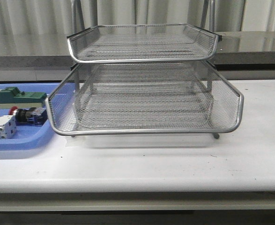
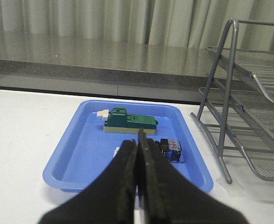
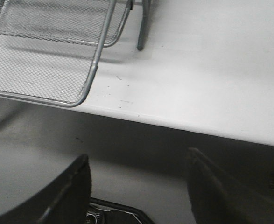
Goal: Place button on rack with both arms
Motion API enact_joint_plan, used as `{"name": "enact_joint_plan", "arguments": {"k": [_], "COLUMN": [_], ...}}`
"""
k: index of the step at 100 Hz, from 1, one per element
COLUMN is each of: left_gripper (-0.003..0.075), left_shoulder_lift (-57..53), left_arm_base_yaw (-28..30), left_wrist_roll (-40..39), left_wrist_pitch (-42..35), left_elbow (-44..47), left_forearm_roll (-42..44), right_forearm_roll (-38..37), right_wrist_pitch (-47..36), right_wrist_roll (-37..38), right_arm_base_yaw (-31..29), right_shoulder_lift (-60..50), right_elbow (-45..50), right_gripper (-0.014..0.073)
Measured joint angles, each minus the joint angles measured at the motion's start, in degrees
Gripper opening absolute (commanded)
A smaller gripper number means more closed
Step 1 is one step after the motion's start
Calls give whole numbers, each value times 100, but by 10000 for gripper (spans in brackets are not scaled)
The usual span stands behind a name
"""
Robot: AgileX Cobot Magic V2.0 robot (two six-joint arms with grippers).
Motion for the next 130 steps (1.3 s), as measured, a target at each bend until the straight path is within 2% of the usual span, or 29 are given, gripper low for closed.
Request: {"name": "enact_joint_plan", "arguments": {"k": [13,20,30,42,52,130], "left_gripper": [-20,-20,-20,-20,-20,-20], "left_shoulder_lift": [0,0,0,0,0,0], "left_arm_base_yaw": [0,0,0,0,0,0], "left_wrist_roll": [0,0,0,0,0,0], "left_wrist_pitch": [0,0,0,0,0,0], "left_elbow": [0,0,0,0,0,0], "left_forearm_roll": [0,0,0,0,0,0], "right_forearm_roll": [-244,-288,-312,-326,-326,-326], "right_wrist_pitch": [250,329,357,365,365,365], "right_wrist_roll": [184,223,236,250,250,263], "right_arm_base_yaw": [0,0,0,0,0,0], "right_shoulder_lift": [-366,-522,-673,-737,-737,-737], "right_elbow": [-39,-39,-39,-39,-39,-39], "right_gripper": [444,391,256,50,-77,-71]}}
